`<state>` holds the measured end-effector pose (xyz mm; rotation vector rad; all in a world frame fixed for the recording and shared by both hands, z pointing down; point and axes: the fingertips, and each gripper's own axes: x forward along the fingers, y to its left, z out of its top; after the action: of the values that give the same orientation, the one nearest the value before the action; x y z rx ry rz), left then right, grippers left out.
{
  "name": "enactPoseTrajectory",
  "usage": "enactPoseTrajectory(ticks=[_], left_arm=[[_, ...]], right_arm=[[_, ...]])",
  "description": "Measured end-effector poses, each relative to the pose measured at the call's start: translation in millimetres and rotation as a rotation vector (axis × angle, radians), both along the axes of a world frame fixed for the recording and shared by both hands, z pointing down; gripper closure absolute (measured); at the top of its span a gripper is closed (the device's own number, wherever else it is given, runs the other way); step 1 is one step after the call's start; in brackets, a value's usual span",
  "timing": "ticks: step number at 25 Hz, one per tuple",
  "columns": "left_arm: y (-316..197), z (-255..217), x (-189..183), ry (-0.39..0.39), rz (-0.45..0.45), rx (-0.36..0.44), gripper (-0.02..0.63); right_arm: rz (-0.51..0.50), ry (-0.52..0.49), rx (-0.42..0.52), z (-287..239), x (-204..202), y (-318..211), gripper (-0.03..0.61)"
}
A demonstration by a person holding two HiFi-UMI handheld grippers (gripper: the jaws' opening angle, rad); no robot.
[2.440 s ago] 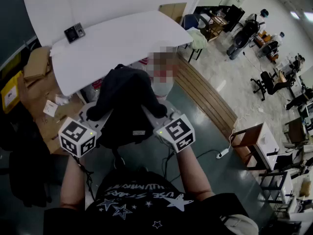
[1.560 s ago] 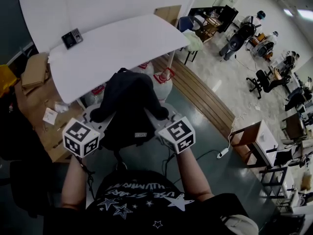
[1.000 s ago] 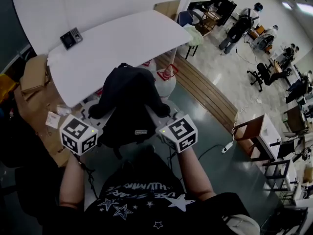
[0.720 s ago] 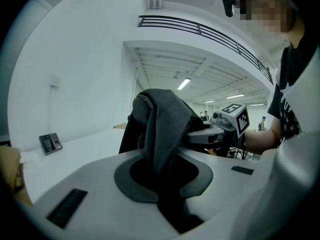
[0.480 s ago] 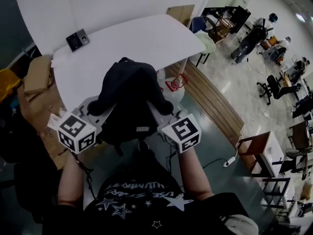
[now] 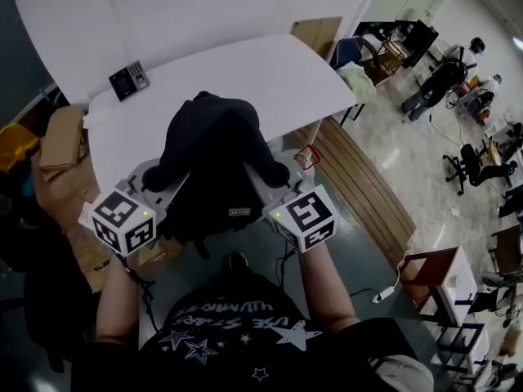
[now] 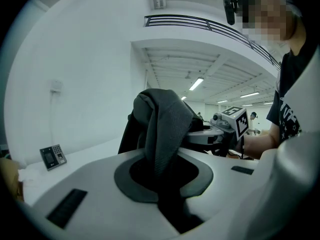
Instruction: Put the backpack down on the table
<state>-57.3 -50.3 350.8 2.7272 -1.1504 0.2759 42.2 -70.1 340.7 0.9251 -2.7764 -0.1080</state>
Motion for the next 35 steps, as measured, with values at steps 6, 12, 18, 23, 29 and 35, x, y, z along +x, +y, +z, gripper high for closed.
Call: enactPoseTrajectory(ticks=[6, 12, 18, 23, 29, 35], left_arm=[[-40.3, -2.6, 21.1, -0.001, -0.048, 0.001, 0.560], [-71.0, -0.3, 36.2, -0.005, -0.084, 0.009, 0.558], [-85.3, 3.0, 42.1, -0.002, -0.114, -0.004, 0.560], [-99.3, 0.2, 29.4, -0.027, -0.109, 0.007, 0.558], [-129.0, -6.7, 17.5, -0.088, -0.066, 0.047, 0.558], [-169.5, -8.6, 12.9, -0.069, -0.039, 0.063, 0.558]], right_arm=[[-0.042, -0.006, 0.004, -4.3, 20.0, -44.7, 0.563], [-0.073, -0.021, -0.006, -1.7, 36.5, -79.1, 0.563], [-0.104, -0.022, -0.009, 1.3, 41.7, -97.2, 0.563], [-0.116, -0.038, -0.004, -3.0, 27.5, -114.0, 0.563], [-0.101, -0.076, -0.025, -6.2, 16.0, -141.1, 0.563], [-0.077, -0.047, -0.008, -12.6, 11.3, -180.5, 0.563]])
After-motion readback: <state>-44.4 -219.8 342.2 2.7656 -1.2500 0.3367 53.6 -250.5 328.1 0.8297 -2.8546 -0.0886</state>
